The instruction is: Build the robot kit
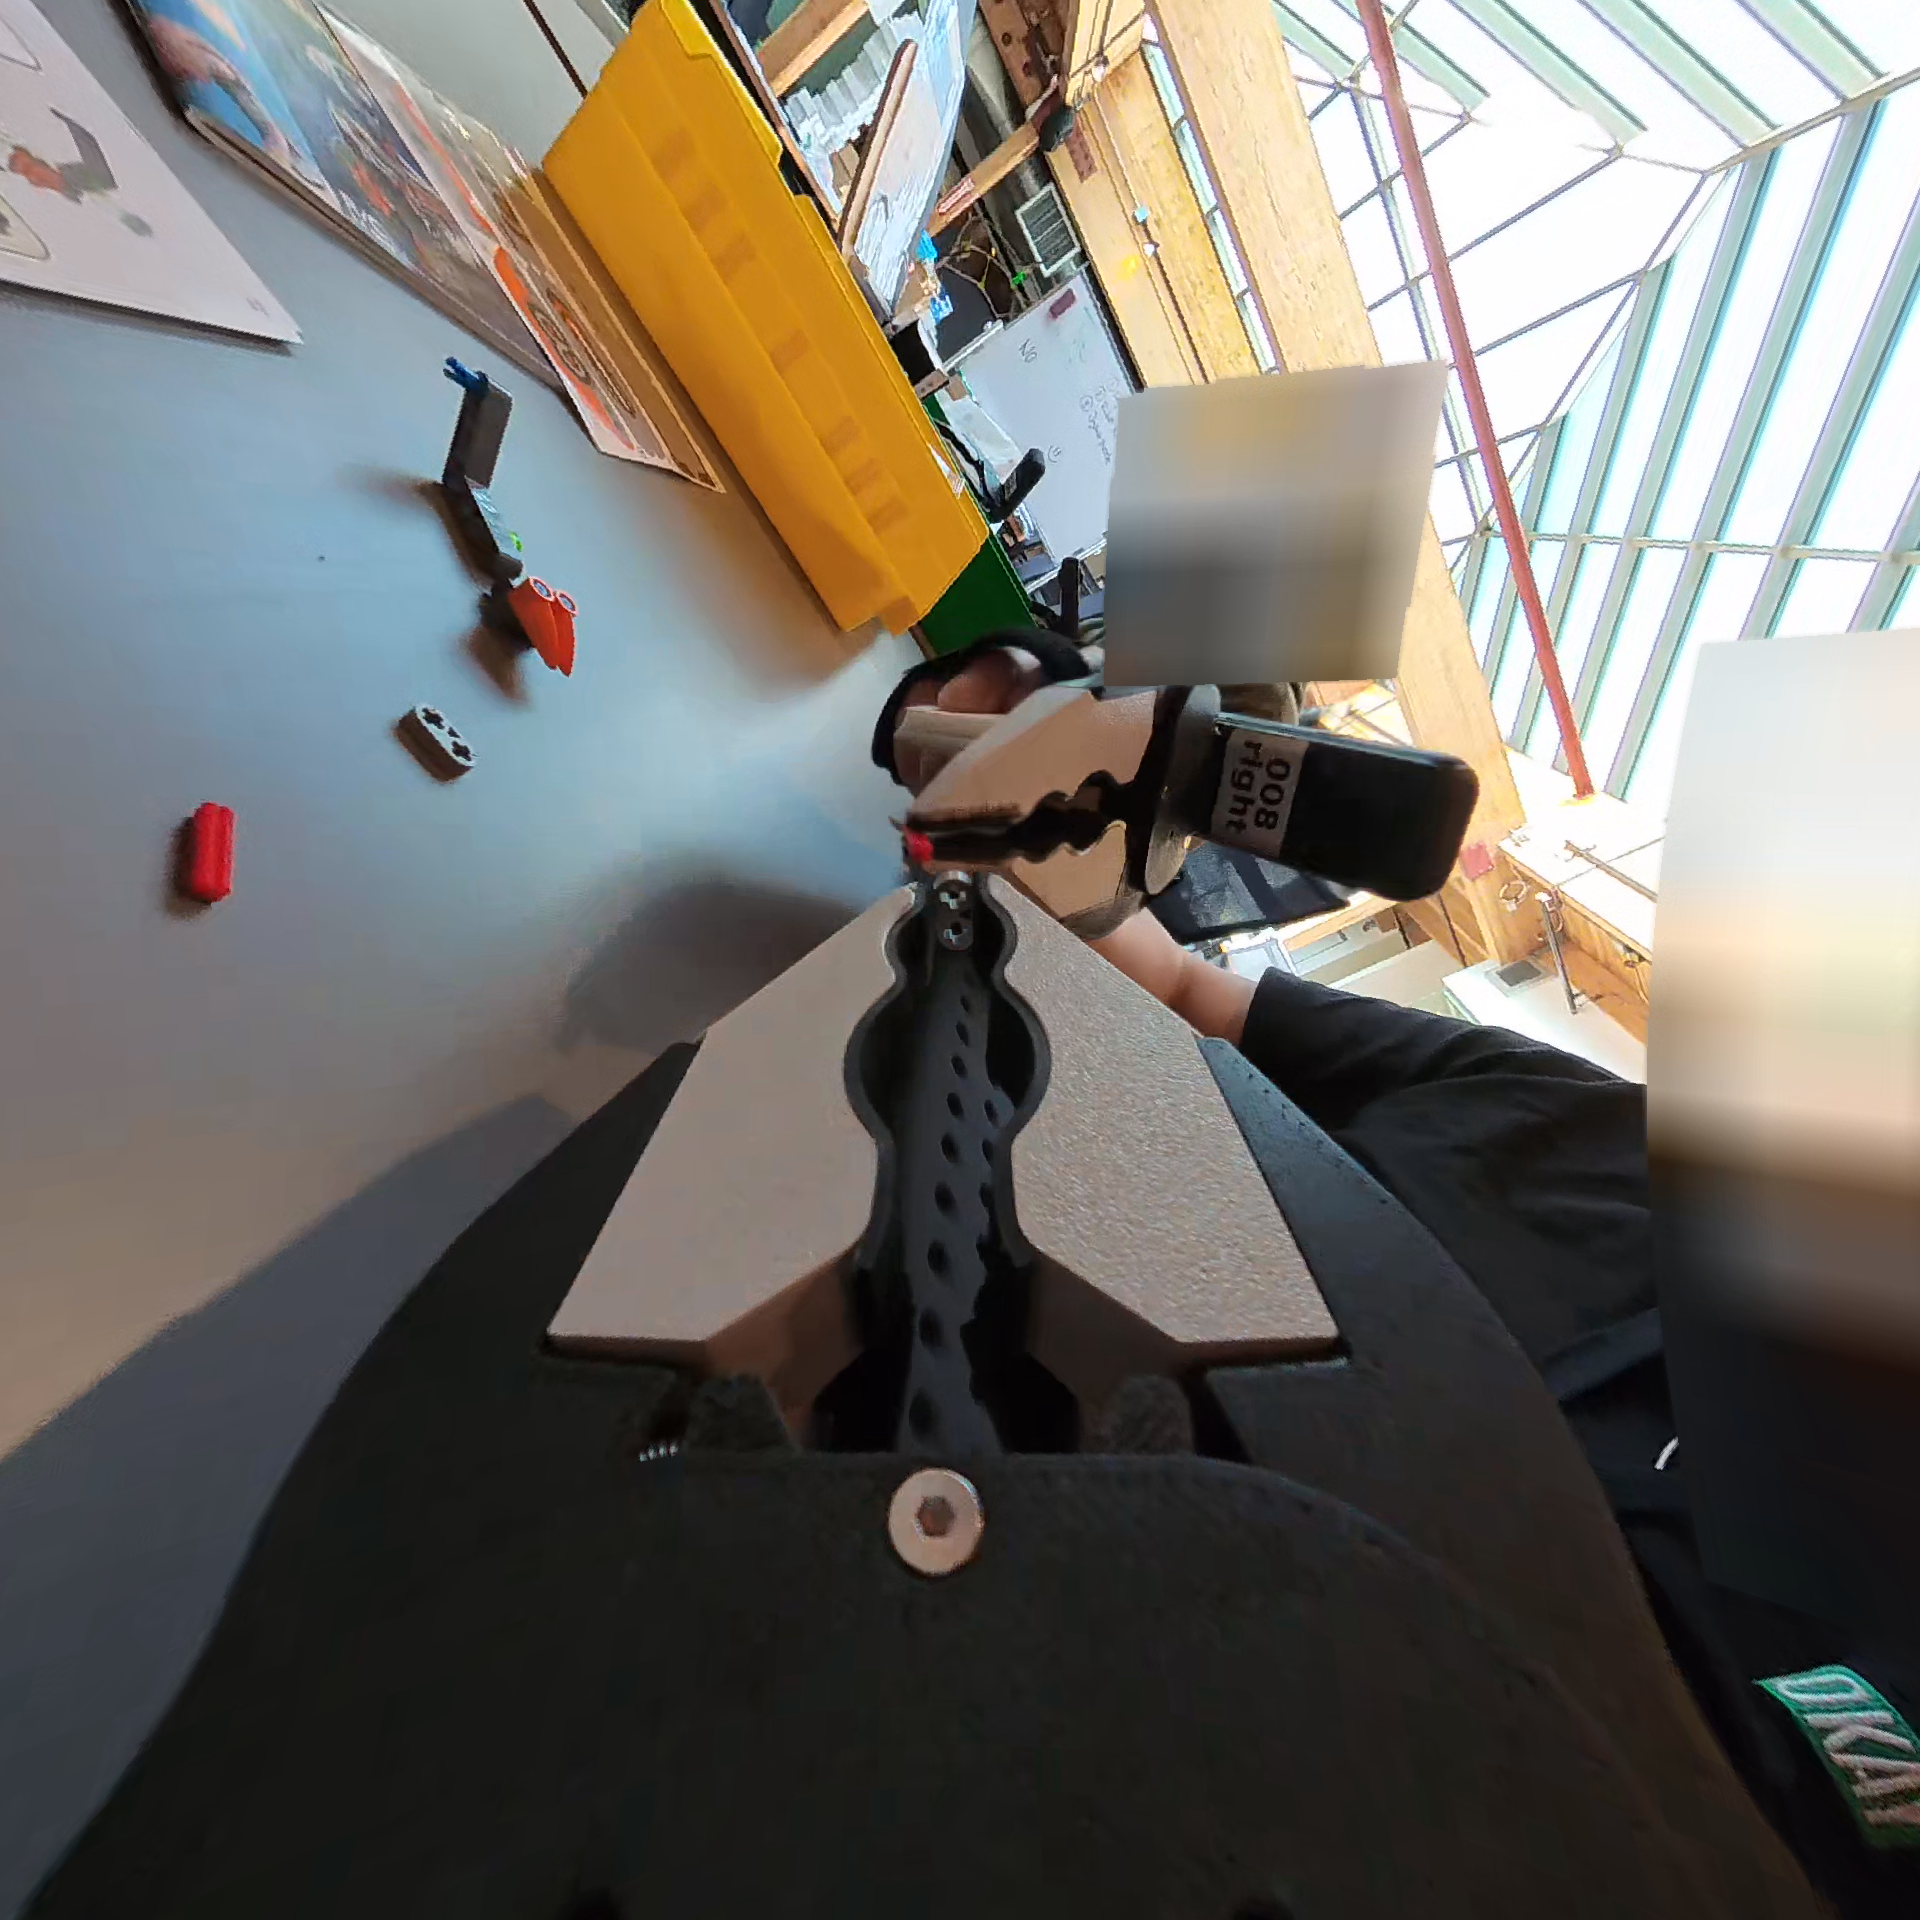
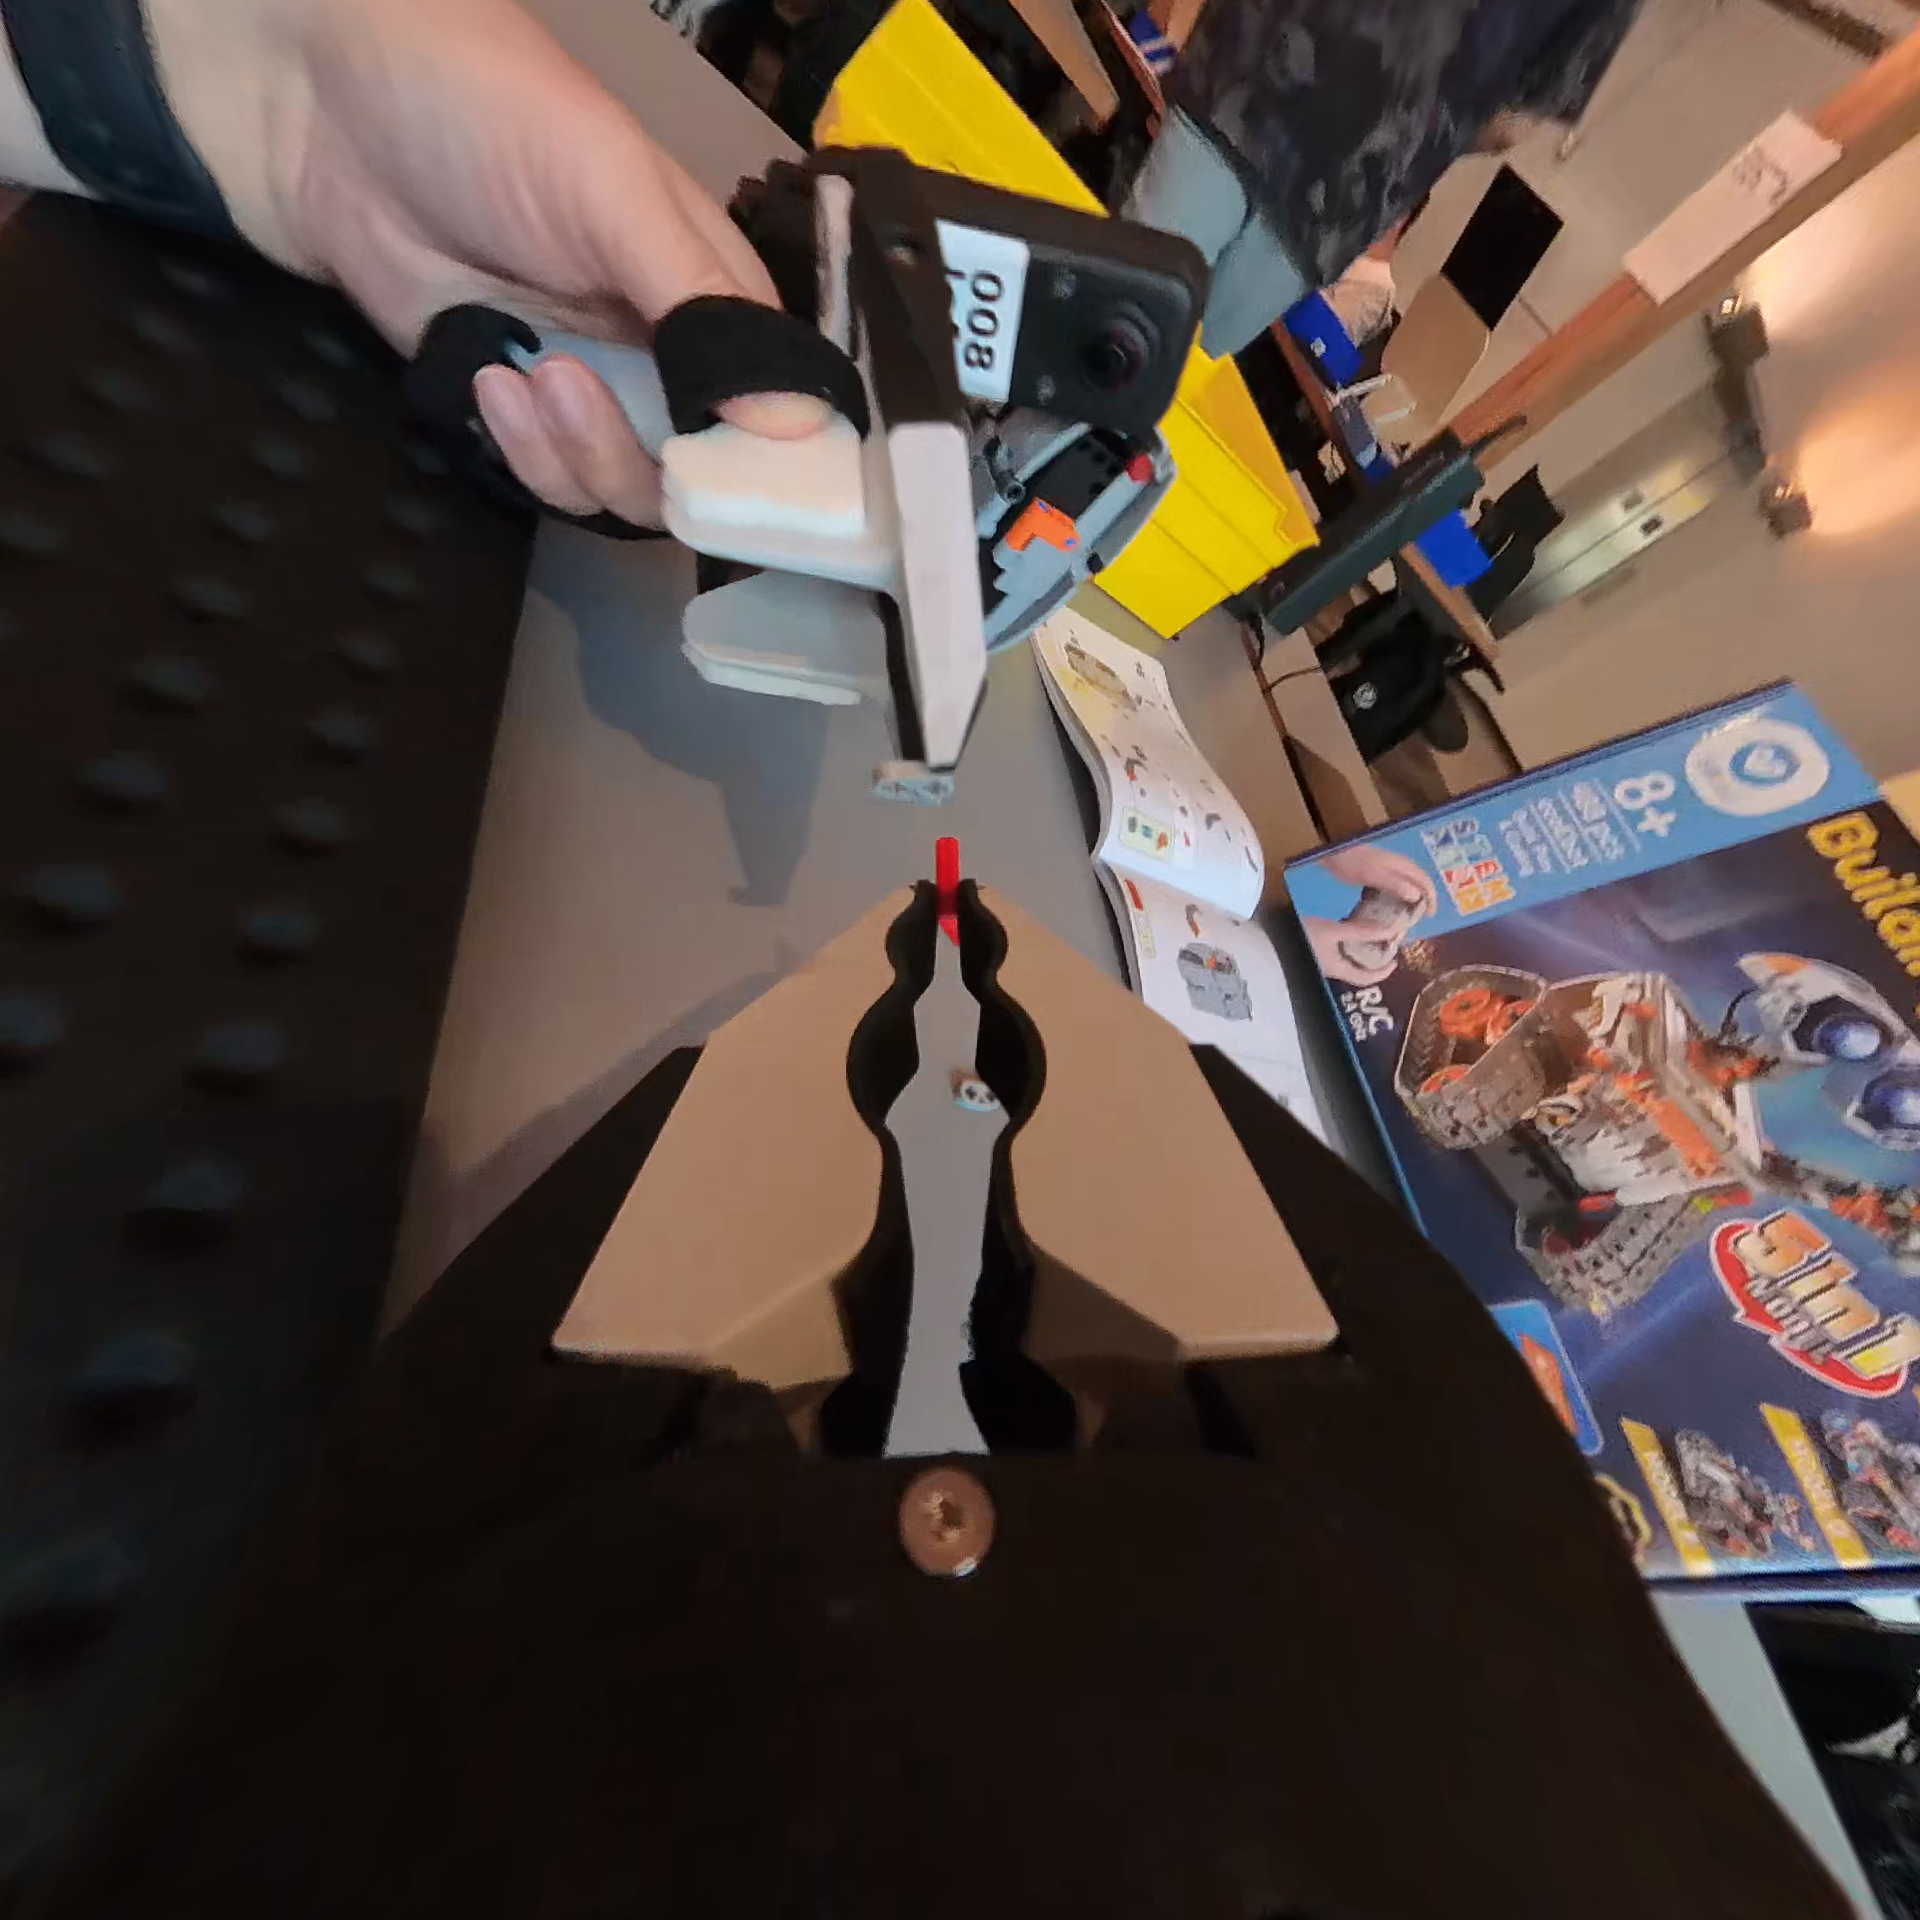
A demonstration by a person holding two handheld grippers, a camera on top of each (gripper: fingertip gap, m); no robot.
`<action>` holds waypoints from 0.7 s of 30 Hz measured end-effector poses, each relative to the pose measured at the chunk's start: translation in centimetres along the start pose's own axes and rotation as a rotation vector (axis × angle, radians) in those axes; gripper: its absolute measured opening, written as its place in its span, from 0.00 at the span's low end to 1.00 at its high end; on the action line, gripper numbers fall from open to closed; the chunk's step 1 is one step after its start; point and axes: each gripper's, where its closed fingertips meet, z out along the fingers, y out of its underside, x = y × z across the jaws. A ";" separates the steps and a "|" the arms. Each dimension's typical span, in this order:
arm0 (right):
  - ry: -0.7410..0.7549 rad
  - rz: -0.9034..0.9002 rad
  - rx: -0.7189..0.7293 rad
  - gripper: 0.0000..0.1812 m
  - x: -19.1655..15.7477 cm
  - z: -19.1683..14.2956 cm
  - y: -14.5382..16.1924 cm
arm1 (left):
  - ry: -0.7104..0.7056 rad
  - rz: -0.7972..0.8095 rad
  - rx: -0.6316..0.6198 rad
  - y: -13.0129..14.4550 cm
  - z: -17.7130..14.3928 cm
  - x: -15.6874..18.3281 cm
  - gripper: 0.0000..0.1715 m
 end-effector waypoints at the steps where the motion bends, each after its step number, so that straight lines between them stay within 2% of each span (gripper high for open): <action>1: 0.001 -0.017 0.007 0.02 -0.2 0.0 -0.2 | -0.005 -0.003 -0.007 0.1 0.0 -0.1 0.03; 9: -0.036 -0.053 0.024 0.02 -1.1 -0.3 -0.7 | 0.016 -0.013 -0.043 0.6 0.4 0.1 0.03; 21: -0.140 0.134 0.099 0.02 -1.1 -1.2 -1.6 | 0.055 0.050 -0.085 1.3 0.8 1.2 0.03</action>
